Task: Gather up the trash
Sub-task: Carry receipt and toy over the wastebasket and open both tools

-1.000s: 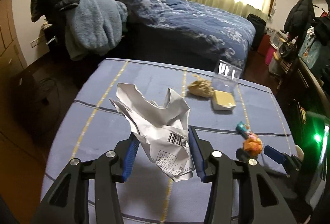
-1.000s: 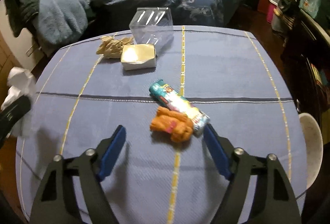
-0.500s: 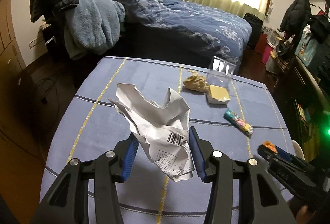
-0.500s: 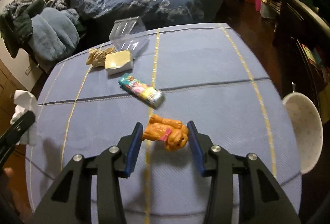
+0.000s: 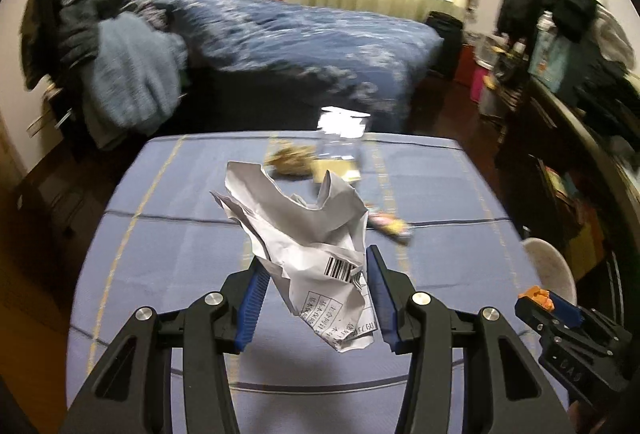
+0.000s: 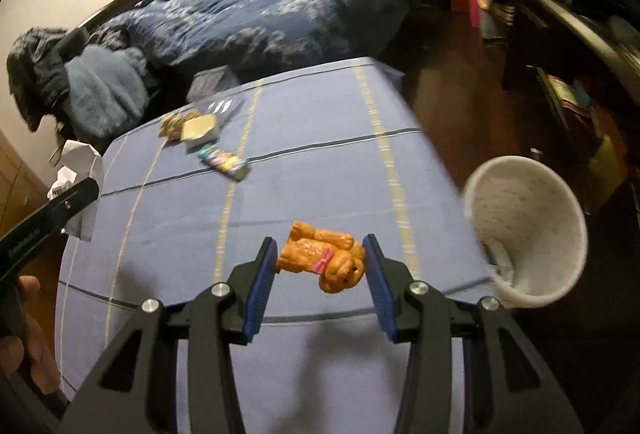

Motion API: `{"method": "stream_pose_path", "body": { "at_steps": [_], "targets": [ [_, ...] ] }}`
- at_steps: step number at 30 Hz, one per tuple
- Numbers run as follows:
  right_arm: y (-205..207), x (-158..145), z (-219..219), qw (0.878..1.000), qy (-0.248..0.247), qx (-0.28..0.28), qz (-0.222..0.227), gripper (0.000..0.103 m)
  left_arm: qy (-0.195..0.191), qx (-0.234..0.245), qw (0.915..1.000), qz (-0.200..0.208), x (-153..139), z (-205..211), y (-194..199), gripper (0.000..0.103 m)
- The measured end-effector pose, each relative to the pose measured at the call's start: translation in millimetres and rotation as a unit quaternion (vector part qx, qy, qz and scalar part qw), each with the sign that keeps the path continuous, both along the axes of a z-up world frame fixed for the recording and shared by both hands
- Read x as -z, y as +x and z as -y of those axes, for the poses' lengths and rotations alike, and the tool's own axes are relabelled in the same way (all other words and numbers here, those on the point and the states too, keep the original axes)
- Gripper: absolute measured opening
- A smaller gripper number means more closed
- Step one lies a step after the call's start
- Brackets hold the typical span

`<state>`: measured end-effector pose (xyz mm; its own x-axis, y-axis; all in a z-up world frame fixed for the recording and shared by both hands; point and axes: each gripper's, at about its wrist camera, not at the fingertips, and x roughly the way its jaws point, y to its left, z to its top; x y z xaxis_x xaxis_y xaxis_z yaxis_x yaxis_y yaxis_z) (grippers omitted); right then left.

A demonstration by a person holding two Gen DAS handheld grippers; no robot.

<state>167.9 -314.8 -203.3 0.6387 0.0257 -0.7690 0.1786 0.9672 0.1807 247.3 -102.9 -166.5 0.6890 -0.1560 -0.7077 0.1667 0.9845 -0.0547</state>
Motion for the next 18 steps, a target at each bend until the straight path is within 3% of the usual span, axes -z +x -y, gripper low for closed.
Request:
{"method": "stream_pose_path", "body": {
  "at_steps": [10,18],
  "targets": [
    [-42,-5,89,0.996,-0.001,0.086,0.009,0.045,-0.007,0.108,0.9941,0.008,-12,103,-7,0.049],
    [-72,-3,161,0.987,-0.014,0.161,0.015,0.045,-0.011,0.195,0.9807,0.002,-9,191,-11,0.049]
  ]
}}
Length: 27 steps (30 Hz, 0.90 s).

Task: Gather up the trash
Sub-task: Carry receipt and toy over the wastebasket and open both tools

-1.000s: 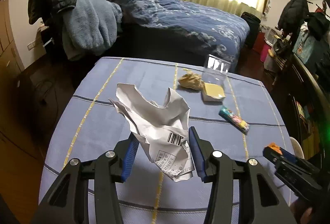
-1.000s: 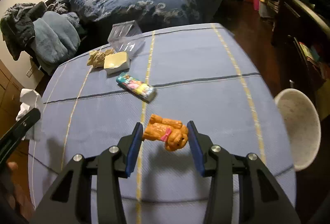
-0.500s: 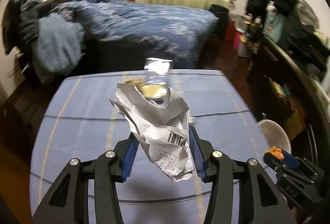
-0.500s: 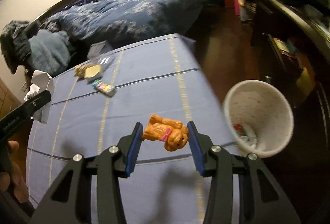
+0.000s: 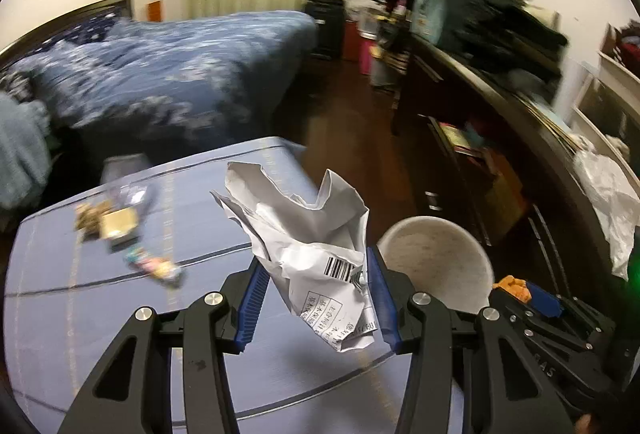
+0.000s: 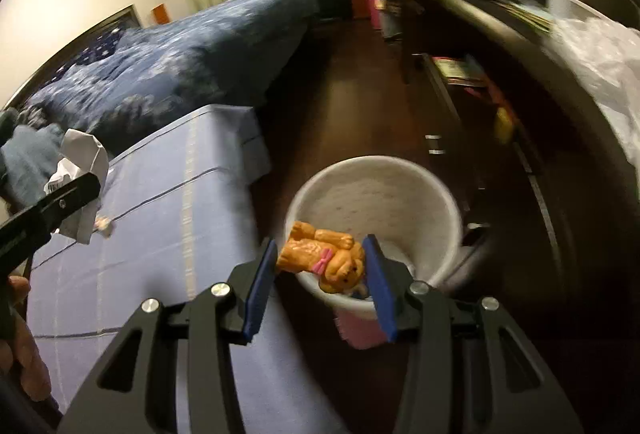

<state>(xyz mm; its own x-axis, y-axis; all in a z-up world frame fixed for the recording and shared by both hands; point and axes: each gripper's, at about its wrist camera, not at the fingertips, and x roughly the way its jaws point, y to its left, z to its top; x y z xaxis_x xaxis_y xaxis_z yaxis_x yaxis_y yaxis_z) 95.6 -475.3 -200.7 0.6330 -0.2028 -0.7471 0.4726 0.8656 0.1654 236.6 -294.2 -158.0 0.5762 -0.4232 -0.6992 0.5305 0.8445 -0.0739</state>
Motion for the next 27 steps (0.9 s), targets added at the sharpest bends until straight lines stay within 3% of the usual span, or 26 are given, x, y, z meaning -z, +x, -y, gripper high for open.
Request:
{"method": "stream_pose_path", "body": {
  "at_steps": [6,14,17,19,20,27],
  "targets": [
    [-10,14,50,0.999,0.013,0.040,-0.002,0.045,0.010,0.056,0.9984,-0.002,8,66,-3,0.049],
    [10,41,94,0.998,0.030,0.047,-0.017,0.046,0.019,0.097,0.9949,-0.020,21,136,15,0.053],
    [16,48,102,0.999,0.029,0.038,-0.009,0.048,0.012,0.099,0.9944,-0.033,24,150,25,0.064],
    [20,53,107,0.999,0.025,0.031,0.000,0.064,0.007,0.104,0.9941,-0.032,23,158,28,0.073],
    [22,57,109,0.999,0.022,0.031,0.001,0.068,0.011,0.101,0.9945,-0.028,24,162,31,0.078],
    [17,66,111,0.999,0.024,0.044,0.001,0.070,-0.003,0.083,0.9961,-0.029,17,152,35,0.082]
  ]
}}
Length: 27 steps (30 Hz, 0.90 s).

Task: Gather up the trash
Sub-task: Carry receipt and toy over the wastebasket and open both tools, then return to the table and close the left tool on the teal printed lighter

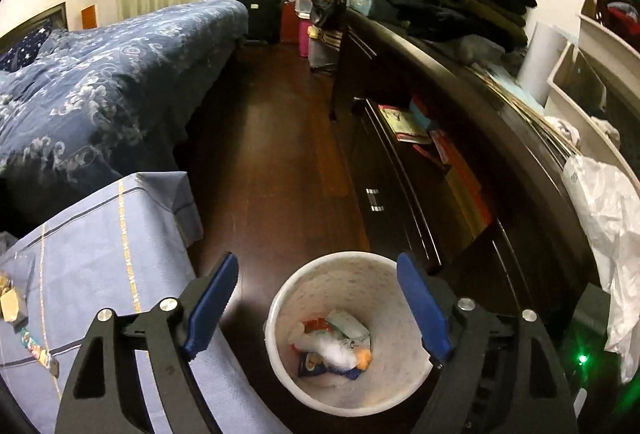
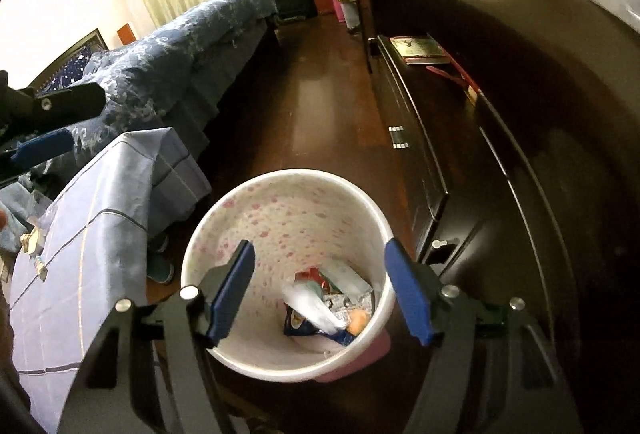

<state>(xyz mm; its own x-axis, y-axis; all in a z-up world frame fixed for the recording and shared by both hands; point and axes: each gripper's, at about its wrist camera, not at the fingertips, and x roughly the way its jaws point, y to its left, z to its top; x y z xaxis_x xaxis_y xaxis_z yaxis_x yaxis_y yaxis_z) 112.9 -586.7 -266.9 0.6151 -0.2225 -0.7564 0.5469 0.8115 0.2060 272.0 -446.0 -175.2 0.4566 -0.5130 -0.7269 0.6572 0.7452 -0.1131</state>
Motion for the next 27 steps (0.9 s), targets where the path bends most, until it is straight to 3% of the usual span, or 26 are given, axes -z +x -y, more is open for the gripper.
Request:
{"method": "stream_pose_path", "body": {
  "at_steps": [7,14,20,24,27],
  "targets": [
    [-6,-13,-22,1.000,-0.009,-0.009,-0.002,0.072,0.009,-0.032,0.9992,0.021,-9,-34,-2,0.084],
    [-11,-38,-73,0.998,0.003,-0.055,0.018,0.076,0.050,-0.116,0.9907,0.052,-5,-111,2,0.093],
    [-3,-53,-125,0.993,0.008,-0.118,0.022,0.076,0.083,-0.181,0.9794,0.032,21,-180,24,0.093],
    [4,-64,-157,0.988,0.005,-0.155,0.026,0.076,0.097,-0.188,0.9773,0.010,43,-221,46,0.093],
    [10,-70,-174,0.984,0.005,-0.174,0.026,0.076,0.092,-0.168,0.9815,-0.002,56,-241,63,0.093]
  ]
}}
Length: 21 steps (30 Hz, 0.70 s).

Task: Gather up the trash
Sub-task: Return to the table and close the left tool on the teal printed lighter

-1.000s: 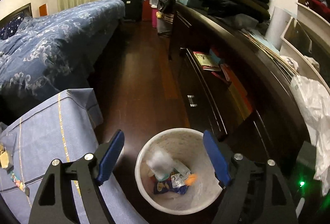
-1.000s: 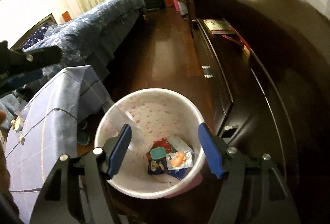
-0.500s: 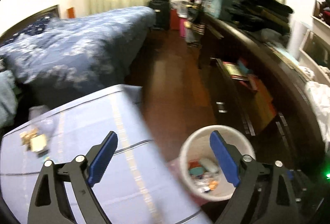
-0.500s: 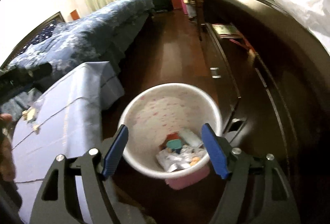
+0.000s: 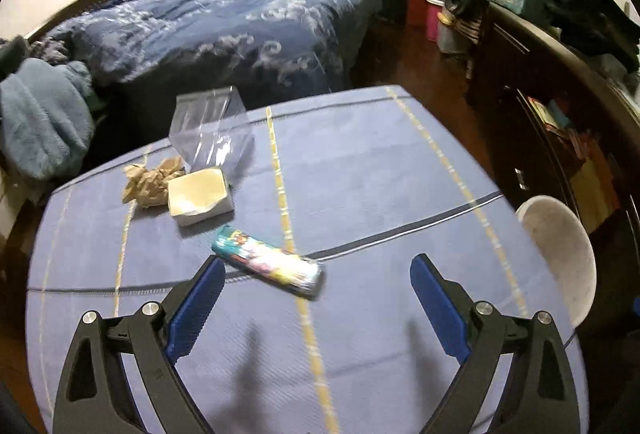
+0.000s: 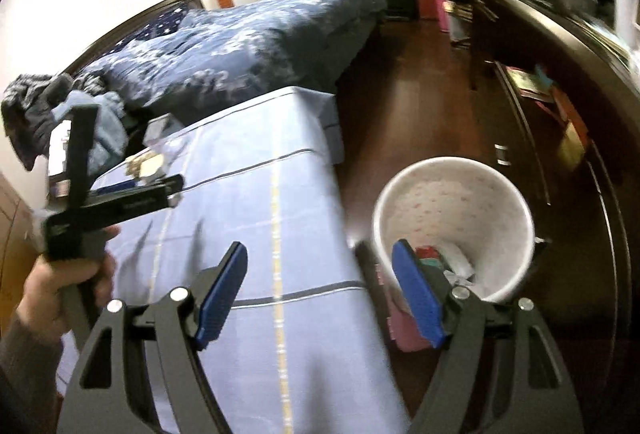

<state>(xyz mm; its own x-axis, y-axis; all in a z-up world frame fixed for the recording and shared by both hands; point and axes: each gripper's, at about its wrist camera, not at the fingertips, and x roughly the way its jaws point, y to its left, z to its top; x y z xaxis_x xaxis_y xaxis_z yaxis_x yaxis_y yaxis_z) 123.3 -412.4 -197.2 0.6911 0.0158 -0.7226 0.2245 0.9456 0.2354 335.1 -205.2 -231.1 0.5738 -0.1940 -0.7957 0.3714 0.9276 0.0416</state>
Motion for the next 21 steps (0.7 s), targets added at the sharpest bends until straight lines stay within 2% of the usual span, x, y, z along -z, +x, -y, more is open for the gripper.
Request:
{"method": "stream_pose_path", "body": {
  "at_steps": [8,15,18,19,20,21],
  "targets": [
    [16,-8,-26,1.000,0.001,-0.024,-0.004,0.076,0.007,0.074,0.9970,-0.022,24,-14,29,0.093],
    [24,-12,-40,0.999,0.003,-0.038,-0.005,0.076,0.023,0.124,0.9920,-0.001,32,-9,35,0.091],
    [26,-15,-46,0.999,0.002,-0.046,-0.004,0.076,-0.003,0.127,0.9919,-0.002,34,-14,38,0.089],
    [26,-17,-48,0.999,0.002,-0.047,-0.002,0.076,-0.009,0.125,0.9921,-0.005,34,-16,39,0.087],
    [27,-19,-50,0.999,0.002,-0.050,0.000,0.076,-0.013,0.120,0.9926,-0.003,33,-18,38,0.076],
    [27,-20,-52,0.999,0.001,-0.051,0.001,0.076,-0.014,0.115,0.9933,0.001,32,-20,37,0.070]
  ]
}}
